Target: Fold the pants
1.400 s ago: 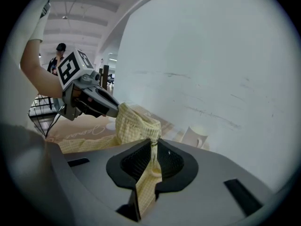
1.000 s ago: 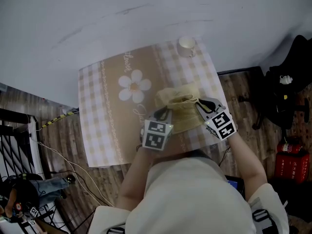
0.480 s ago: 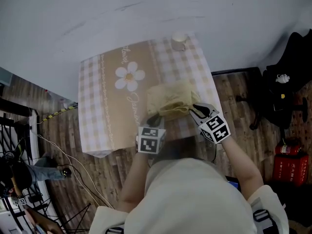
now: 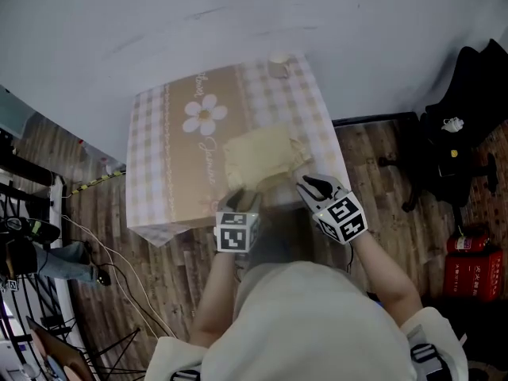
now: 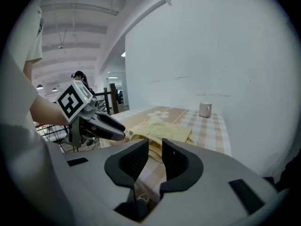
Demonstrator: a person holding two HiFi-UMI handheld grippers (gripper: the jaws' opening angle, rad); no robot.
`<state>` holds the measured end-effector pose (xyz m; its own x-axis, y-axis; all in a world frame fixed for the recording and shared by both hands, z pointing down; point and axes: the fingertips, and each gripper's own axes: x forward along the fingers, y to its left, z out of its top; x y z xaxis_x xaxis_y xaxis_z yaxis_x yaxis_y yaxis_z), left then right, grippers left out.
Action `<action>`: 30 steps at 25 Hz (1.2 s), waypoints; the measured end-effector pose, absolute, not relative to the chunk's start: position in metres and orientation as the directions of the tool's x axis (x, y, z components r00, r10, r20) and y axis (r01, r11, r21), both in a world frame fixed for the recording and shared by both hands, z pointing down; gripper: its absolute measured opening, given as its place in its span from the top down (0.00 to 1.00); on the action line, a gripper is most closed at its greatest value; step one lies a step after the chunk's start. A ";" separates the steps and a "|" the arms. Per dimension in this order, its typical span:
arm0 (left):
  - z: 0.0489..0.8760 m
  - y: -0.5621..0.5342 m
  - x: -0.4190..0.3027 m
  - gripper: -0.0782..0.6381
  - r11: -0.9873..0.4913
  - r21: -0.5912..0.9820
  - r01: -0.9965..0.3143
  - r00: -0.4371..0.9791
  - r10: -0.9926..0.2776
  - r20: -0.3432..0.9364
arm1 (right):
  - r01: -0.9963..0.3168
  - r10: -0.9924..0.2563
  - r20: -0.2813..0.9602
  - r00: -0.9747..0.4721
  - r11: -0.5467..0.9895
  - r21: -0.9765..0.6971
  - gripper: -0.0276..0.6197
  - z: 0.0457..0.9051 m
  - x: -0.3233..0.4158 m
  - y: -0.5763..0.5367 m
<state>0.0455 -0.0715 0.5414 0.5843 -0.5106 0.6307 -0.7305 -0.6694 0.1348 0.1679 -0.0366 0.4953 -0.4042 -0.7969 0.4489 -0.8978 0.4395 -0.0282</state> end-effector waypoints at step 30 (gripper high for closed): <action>0.452 0.094 0.007 0.86 -0.592 0.182 -0.785 0.608 -0.682 0.406 | -0.952 -0.921 0.244 -0.303 0.305 -0.029 0.94 0.423 0.145 0.118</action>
<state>0.0070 0.0937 0.4522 0.6084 -0.6820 0.4058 -0.7851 -0.5922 0.1817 0.1454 0.1181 0.4231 -0.3030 -0.9212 0.2439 -0.9518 0.3054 -0.0291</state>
